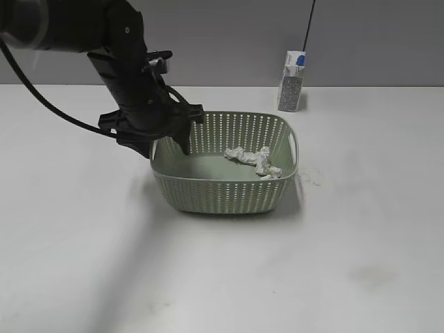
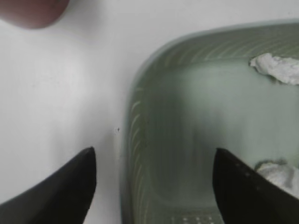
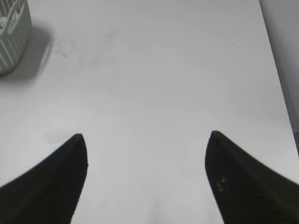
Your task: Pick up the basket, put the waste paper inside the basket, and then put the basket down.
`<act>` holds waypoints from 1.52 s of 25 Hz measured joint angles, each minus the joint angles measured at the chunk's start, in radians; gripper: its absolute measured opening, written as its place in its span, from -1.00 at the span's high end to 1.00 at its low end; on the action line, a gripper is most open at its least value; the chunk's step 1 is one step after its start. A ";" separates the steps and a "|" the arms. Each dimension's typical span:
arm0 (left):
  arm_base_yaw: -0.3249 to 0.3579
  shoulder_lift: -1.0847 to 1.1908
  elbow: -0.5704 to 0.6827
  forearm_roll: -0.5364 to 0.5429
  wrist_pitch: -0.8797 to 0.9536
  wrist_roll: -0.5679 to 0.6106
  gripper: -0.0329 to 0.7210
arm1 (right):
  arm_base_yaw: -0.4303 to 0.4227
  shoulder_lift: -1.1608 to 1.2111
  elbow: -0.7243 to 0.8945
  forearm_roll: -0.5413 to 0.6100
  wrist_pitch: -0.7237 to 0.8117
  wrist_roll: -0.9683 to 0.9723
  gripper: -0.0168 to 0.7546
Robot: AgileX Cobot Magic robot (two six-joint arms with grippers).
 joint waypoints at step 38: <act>0.524 -1.196 0.446 0.126 0.348 0.431 -0.63 | 0.000 -0.308 0.109 0.068 0.028 0.011 -0.58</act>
